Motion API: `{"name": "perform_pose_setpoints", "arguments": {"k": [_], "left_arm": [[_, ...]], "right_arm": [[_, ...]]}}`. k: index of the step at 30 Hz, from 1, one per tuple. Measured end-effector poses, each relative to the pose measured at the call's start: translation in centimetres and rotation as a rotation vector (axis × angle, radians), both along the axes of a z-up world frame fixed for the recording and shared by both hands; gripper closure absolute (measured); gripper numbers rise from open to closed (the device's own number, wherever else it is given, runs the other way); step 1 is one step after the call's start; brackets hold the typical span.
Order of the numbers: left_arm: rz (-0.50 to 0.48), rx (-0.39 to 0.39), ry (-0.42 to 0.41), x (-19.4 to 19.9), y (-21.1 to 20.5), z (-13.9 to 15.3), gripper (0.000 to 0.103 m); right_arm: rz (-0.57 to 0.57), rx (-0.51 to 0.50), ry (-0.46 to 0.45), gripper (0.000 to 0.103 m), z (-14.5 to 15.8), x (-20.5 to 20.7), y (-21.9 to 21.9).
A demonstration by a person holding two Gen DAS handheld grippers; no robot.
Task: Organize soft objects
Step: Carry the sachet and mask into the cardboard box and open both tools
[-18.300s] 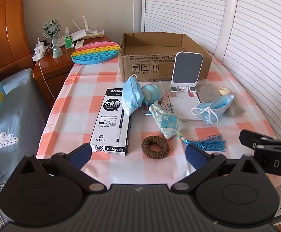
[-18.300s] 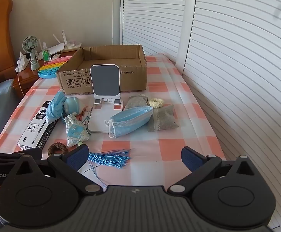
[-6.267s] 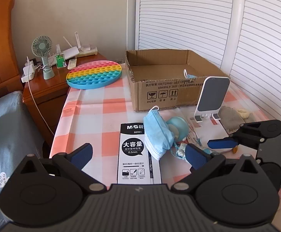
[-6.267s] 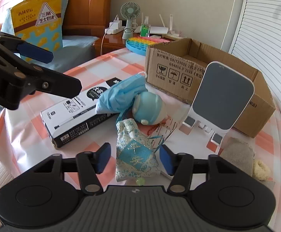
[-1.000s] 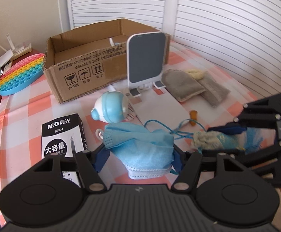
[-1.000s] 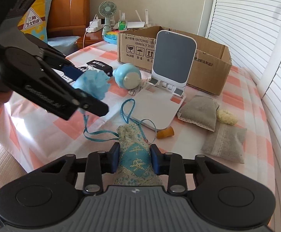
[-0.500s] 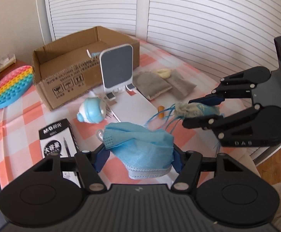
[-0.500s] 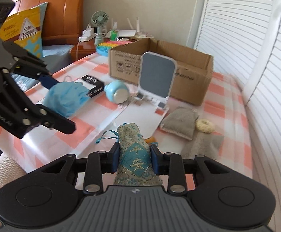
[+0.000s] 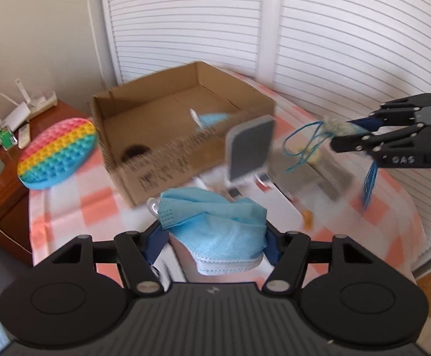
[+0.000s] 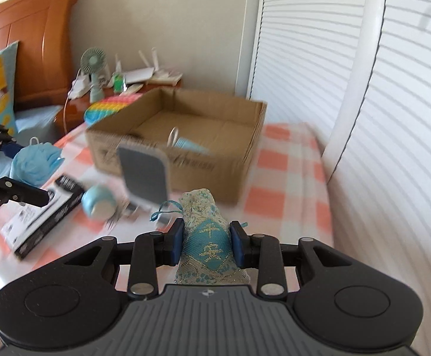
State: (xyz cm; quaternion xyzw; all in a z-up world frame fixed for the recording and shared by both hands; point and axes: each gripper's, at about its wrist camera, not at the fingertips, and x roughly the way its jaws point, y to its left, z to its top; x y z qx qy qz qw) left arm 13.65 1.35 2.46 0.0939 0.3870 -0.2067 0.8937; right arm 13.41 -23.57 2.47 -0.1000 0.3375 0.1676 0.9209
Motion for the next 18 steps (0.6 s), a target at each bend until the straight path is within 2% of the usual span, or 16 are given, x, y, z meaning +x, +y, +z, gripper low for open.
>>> {"name": "perform_pose_setpoints", "arguments": {"k": [8, 13, 16, 18], "left_arm": [[0.023, 0.024, -0.045, 7.0, 0.2, 2.4, 0.038], [0.021, 0.043, -0.051, 12.5, -1.2, 2.3, 0.038], [0.043, 0.019, -0.039, 15.6, -1.7, 1.7, 0.038], [0.065, -0.021, -0.032, 17.2, -1.8, 1.2, 0.032]], "right_arm": [[0.031, 0.023, -0.019, 0.066, 2.6, 5.9, 0.6], [0.056, 0.026, -0.02, 0.066, 3.4, 9.6, 1.9], [0.07, 0.018, -0.026, 0.066, 3.7, 11.3, 2.7], [0.073, 0.022, -0.021, 0.066, 3.8, 12.6, 3.0]]}}
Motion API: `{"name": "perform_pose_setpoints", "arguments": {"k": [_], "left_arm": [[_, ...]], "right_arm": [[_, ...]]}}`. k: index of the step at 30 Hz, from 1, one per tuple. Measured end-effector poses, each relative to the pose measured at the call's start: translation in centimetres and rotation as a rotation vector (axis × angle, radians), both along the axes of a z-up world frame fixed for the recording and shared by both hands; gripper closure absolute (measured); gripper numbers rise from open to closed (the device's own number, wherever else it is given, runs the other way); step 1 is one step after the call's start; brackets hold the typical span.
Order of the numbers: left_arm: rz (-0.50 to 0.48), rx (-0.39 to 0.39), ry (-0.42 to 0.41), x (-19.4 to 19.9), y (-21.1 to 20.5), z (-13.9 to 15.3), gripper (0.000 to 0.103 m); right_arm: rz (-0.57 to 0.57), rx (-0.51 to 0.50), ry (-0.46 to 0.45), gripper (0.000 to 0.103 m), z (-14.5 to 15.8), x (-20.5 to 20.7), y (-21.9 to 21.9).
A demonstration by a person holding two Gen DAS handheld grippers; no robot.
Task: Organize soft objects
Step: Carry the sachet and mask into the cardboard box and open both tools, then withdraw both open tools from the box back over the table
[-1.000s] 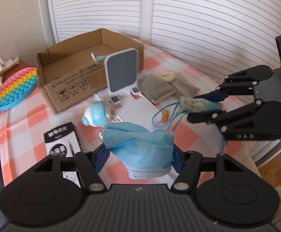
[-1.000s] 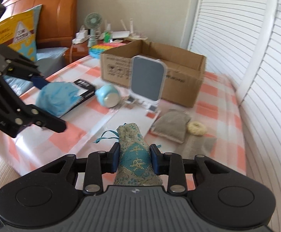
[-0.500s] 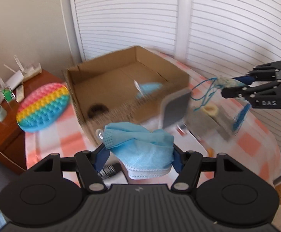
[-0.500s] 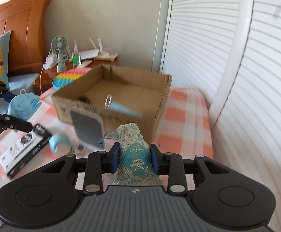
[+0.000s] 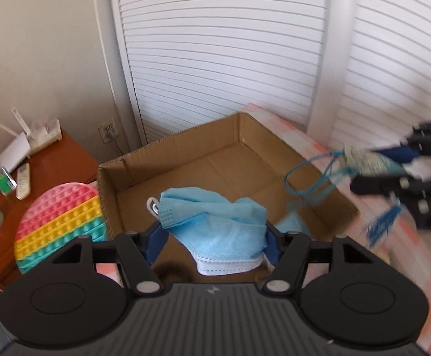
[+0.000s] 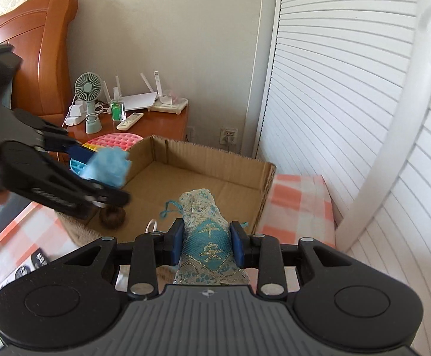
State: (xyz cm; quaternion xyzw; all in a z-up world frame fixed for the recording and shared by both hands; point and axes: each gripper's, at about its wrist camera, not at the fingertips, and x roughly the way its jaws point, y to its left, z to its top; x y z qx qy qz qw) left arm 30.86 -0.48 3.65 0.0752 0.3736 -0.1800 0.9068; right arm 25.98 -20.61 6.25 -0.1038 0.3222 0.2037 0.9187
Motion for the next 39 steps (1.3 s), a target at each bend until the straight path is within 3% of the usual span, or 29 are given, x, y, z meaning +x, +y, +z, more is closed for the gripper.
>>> {"name": "perform_pose_setpoints", "arguments": {"k": [1, 2, 8, 18, 20, 22, 23, 31, 39], "left_arm": [[0.005, -0.012, -0.008, 0.6, -0.1, -0.2, 0.017], [0.012, -0.013, -0.021, 1.1, -0.3, -0.5, 0.01], [0.036, 0.016, -0.051, 0.9, 0.4, -0.7, 0.01], [0.057, 0.049, -0.047, -4.9, 4.0, 0.1, 0.006], [0.058, 0.05, -0.042, -6.1, 4.4, -0.2, 0.006], [0.062, 0.057, -0.045, -7.2, 4.6, -0.5, 0.006], [0.063, 0.061, -0.045, -7.7, 4.6, -0.6, 0.006], [0.061, 0.013, -0.054, -12.4, 4.3, -0.6, 0.006], [0.095, -0.018, -0.099, -17.5, 3.6, -0.8, 0.002]], "right_arm": [[0.002, 0.002, 0.005, 0.066, 0.0, 0.6, 0.1], [0.004, 0.002, 0.009, 0.066, -0.1, 1.2, 0.2], [0.011, 0.005, 0.032, 0.066, -0.9, 4.3, 1.2], [0.025, 0.017, 0.046, 0.065, -1.0, 8.6, 4.9], [0.021, 0.018, 0.039, 0.056, -0.7, 9.2, 5.7], [-0.001, 0.014, 0.035, 0.017, -0.4, 9.3, 6.0], [-0.01, 0.02, 0.026, 0.012, -0.2, 9.1, 5.9], [-0.035, 0.057, -0.006, 0.001, 2.1, 4.3, 4.3], [-0.065, 0.104, -0.044, 0.0, 3.4, -3.2, 2.2]]}}
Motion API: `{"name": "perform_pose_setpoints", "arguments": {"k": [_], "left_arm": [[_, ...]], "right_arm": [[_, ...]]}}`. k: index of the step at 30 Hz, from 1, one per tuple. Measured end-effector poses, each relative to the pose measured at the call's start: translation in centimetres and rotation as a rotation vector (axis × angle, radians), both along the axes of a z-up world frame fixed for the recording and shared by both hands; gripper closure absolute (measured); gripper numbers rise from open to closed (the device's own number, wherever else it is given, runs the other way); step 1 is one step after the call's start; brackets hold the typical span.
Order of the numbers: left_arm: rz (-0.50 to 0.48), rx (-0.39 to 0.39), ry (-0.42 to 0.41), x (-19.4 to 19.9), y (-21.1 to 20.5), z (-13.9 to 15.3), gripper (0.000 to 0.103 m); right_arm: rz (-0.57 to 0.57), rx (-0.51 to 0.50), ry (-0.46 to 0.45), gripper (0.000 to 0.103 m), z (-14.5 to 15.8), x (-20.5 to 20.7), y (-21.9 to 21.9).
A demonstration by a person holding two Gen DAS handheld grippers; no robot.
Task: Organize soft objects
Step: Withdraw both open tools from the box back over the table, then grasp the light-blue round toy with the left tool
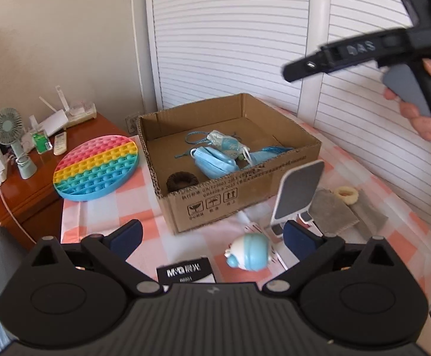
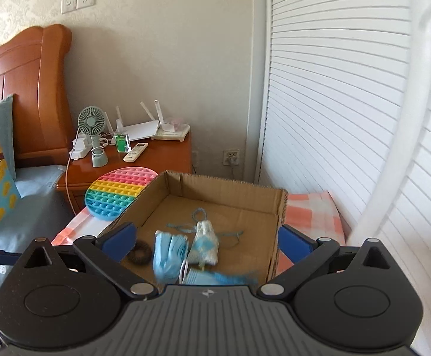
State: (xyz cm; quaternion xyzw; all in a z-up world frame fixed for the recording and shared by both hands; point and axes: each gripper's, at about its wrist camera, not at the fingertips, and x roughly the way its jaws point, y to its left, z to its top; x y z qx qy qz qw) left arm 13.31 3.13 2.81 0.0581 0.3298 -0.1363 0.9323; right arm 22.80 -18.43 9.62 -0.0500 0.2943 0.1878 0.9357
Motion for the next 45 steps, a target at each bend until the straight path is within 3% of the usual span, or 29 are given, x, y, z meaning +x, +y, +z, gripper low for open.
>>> {"name": "perform_pose_setpoints", "arguments": {"k": [6, 13, 17, 27, 35, 39, 41, 45], "left_arm": [[0.011, -0.01, -0.048, -3.2, -0.6, -0.5, 0.002], [0.013, -0.014, -0.007, -3.9, -1.8, -2.0, 0.002], [0.016, -0.041, 0.019, -3.4, -1.8, -2.8, 0.002], [-0.004, -0.02, 0.076, -1.2, -2.5, -4.8, 0.002], [-0.105, 0.04, 0.098, 0.8, -3.6, -5.7, 0.002], [-0.18, 0.068, 0.11, 2.0, -4.2, -6.0, 0.007], [-0.207, 0.086, 0.113, 2.6, -4.5, -6.1, 0.014], [-0.234, 0.118, 0.112, 3.9, -4.8, -6.3, 0.017]], "right_arm": [[-0.048, 0.019, 0.013, 0.0, -2.2, -6.3, -1.4], [-0.136, 0.006, 0.018, 0.0, -6.3, -11.6, -1.4], [-0.13, -0.016, 0.032, 0.0, -8.3, -13.7, -1.1], [-0.102, -0.048, 0.096, 0.0, -11.7, -14.6, -0.5], [-0.114, -0.024, 0.135, 0.0, -12.8, -14.0, -1.7], [-0.113, -0.018, 0.14, 0.0, -13.0, -13.7, -2.0], [-0.109, -0.009, 0.137, 0.0, -13.0, -13.7, -2.1], [-0.104, -0.003, 0.138, 0.0, -13.0, -13.6, -2.2]]}}
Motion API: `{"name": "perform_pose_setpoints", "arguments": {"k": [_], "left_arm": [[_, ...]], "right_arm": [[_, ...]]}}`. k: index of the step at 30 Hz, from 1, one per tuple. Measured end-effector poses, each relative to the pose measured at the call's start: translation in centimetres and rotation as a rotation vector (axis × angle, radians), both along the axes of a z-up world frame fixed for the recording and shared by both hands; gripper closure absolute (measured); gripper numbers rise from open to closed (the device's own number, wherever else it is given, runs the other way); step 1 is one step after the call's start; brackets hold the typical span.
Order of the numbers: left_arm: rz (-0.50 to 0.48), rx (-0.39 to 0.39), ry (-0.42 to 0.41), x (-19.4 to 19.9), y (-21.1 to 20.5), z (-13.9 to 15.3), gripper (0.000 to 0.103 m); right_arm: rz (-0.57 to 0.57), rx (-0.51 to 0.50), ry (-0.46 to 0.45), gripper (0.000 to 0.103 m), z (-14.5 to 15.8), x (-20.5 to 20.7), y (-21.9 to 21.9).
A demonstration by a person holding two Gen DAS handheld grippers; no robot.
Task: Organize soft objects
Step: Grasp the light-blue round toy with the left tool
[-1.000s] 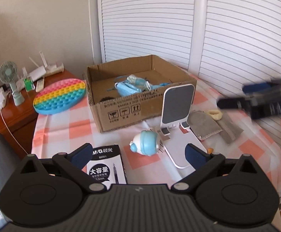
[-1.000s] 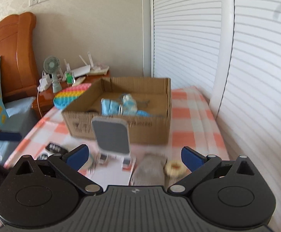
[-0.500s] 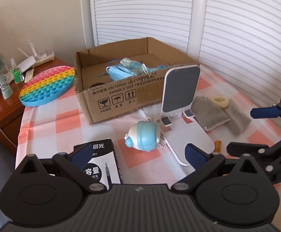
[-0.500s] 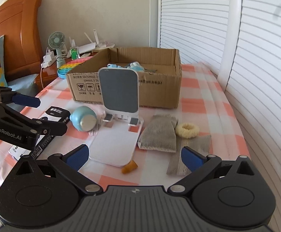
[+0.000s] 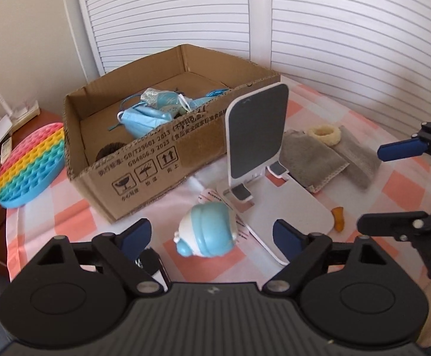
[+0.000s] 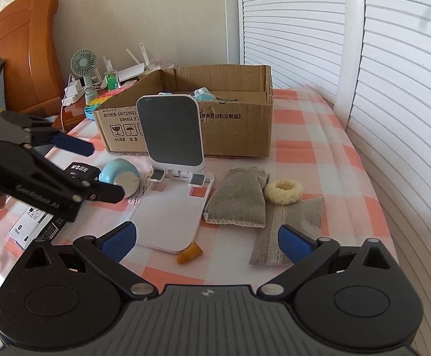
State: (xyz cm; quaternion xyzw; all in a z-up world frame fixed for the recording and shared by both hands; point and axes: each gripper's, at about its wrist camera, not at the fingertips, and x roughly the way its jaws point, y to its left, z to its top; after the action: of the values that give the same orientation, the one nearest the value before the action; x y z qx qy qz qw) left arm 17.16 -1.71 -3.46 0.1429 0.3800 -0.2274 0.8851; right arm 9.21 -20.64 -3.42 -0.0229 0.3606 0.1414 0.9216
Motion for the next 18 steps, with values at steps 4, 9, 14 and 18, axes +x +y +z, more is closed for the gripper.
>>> {"name": "perform_pose_setpoints", "arguments": {"k": [4, 9, 14, 18], "left_arm": [[-0.016, 0.002, 0.018, 1.2, -0.2, -0.3, 0.03], [-0.018, -0.014, 0.046, 2.3, -0.1, -0.8, 0.037], [-0.014, -0.038, 0.08, 2.7, 0.0, -1.1, 0.052], [-0.006, -0.051, 0.081, 2.5, 0.1, -1.0, 0.056]], "right_arm": [[-0.002, 0.002, 0.006, 0.0, -0.2, 0.1, -0.1], [-0.001, 0.008, 0.003, 0.0, -0.2, 0.2, -0.3], [0.001, 0.009, 0.002, 0.0, -0.2, 0.2, -0.3], [0.005, 0.009, 0.001, 0.0, -0.1, 0.1, -0.3]]}}
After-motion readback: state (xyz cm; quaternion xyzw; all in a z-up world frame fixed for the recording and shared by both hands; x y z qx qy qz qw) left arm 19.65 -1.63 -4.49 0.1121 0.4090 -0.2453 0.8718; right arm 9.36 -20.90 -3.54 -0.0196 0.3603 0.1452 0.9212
